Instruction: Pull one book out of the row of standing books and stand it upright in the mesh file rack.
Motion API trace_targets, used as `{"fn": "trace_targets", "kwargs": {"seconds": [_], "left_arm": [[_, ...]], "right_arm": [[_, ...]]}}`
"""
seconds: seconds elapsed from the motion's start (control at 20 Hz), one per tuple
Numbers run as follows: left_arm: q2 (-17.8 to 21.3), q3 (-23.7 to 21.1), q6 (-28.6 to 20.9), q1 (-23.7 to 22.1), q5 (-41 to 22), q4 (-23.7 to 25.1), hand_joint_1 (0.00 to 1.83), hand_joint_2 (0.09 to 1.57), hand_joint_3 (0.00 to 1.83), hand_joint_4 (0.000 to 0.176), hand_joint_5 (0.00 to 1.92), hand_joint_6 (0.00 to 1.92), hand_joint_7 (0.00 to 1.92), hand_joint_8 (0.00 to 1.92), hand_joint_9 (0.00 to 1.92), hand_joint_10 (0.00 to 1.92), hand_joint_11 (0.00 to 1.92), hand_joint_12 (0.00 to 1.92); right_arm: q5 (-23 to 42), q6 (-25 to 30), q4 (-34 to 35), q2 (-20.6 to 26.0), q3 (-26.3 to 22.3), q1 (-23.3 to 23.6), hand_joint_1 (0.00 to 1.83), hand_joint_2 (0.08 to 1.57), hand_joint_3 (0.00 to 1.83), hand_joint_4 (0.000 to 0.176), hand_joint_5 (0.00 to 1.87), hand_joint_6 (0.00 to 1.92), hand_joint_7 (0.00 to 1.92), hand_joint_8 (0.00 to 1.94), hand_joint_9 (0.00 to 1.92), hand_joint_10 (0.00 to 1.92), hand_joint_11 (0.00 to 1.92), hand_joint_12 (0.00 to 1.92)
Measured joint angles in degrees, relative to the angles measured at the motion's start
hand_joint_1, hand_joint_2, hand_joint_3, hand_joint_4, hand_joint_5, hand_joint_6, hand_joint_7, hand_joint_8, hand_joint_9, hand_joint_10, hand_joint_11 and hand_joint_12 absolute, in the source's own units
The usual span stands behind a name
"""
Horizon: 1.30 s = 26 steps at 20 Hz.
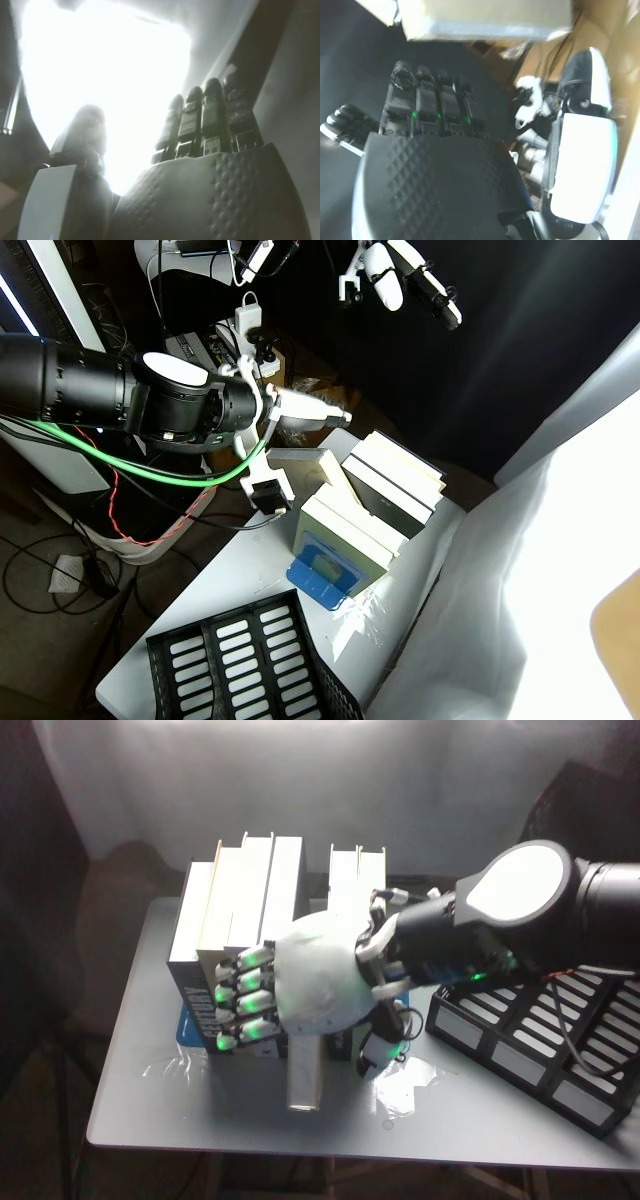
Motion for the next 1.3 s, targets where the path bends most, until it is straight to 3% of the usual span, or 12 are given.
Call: {"fn": "trace_targets", "kwargs": {"seconds": [0.2,0.3,0.35,0.4,0.5,0.65,0.8,0.85,1.0,1.2,1.3], "left_arm": [[0.09,-0.61,0.0,-0.13,-1.7,0.22,0.33,1.44,0.01,0.008,0.01,0.0,0.0,0.0,0.0,0.0,0.0,0.0],[0.07,-0.61,-0.02,-0.11,-2.05,0.44,0.34,1.43,0.0,0.013,0.01,0.0,0.0,0.0,0.0,0.0,0.0,0.0],[0.09,-0.61,0.0,-0.13,-2.4,0.33,0.3,1.43,0.0,0.032,0.0,0.0,0.0,0.0,0.0,0.0,0.0,0.0],[0.09,-0.61,0.0,-0.11,-2.47,0.22,0.24,1.44,0.01,0.026,0.0,0.0,0.0,0.0,0.0,0.0,0.0,0.0],[0.09,-0.79,-0.02,-0.13,-2.56,0.42,0.21,1.44,0.01,0.028,0.0,0.0,0.0,0.0,0.0,0.0,0.0,0.0],[0.24,-1.11,0.0,-0.11,-3.06,0.63,0.18,1.45,0.01,0.032,0.0,0.0,0.0,0.0,0.0,0.0,0.0,0.0],[1.22,-1.42,-0.02,-0.11,-4.26,0.79,0.33,1.45,0.0,0.022,0.04,0.01,0.0,0.0,0.0,0.0,0.0,0.0],[1.33,-1.42,0.0,-0.11,-4.66,0.72,0.34,1.44,0.0,0.026,0.05,0.02,0.0,0.0,0.0,0.0,0.0,0.0],[1.44,-1.44,0.0,-0.11,-4.79,0.94,0.35,1.44,0.0,0.034,0.06,0.01,0.0,0.0,0.0,0.0,0.0,0.0],[1.55,-1.44,0.0,-0.11,-5.2,0.96,0.37,1.44,0.0,0.025,0.05,0.01,0.0,0.0,0.0,0.0,0.0,0.0],[1.57,-1.42,0.0,-0.11,-5.4,1.22,0.35,1.44,0.0,0.04,0.06,0.01,0.0,0.0,0.0,0.0,0.0,0.0]], "right_arm": [[-1.01,4.28,-7.08,-2.34,1.03,-1.2,0.85,0.84,0.0,0.0,0.0,0.0,0.0,0.0,0.0,0.0,0.0,0.0],[-2.05,4.35,-8.55,-2.95,1.9,-1.86,0.86,0.87,0.0,0.0,0.0,0.0,0.0,0.0,0.0,0.0,0.0,0.0],[-2.97,4.35,-9.07,-3.1,2.12,-2.25,0.92,0.87,0.0,0.0,0.02,0.01,0.0,0.0,0.0,0.0,0.02,0.01],[-3.52,4.48,-9.88,-3.63,2.73,-2.62,0.92,0.88,0.0,0.0,0.0,0.0,0.0,0.0,0.0,0.0,0.0,0.0],[-4.04,7.91,-13.16,-4.76,3.76,-3.08,1.02,0.93,0.0,0.0,0.07,0.03,0.0,0.0,0.0,0.0,0.0,0.0],[-3.98,14.01,-20.79,-6.49,4.9,-3.67,1.11,1.02,0.04,0.0,0.0,0.0,0.0,0.0,0.0,0.0,0.0,0.0],[-4.5,19.19,-26.01,-8.28,6.75,-4.39,1.11,1.02,0.04,0.0,0.04,0.02,0.0,0.0,0.0,0.0,0.0,0.0],[-4.74,21.84,-28.87,-9.03,7.56,-5.09,1.11,1.02,0.04,0.0,0.04,0.01,0.0,0.0,0.0,0.0,0.0,0.0],[-4.0,25.14,-31.54,-9.94,8.83,-5.81,1.11,1.02,0.04,0.0,0.02,0.01,0.0,0.0,0.0,0.0,0.0,0.0],[-4.68,25.62,-32.09,-10.08,9.79,-5.75,1.11,1.02,0.03,0.0,0.01,0.0,0.0,0.0,0.0,0.0,0.0,0.0],[-4.66,25.77,-31.82,-10.08,9.79,-5.75,1.11,1.02,0.03,0.0,0.03,0.01,0.0,0.0,0.0,0.0,0.0,0.0]]}}
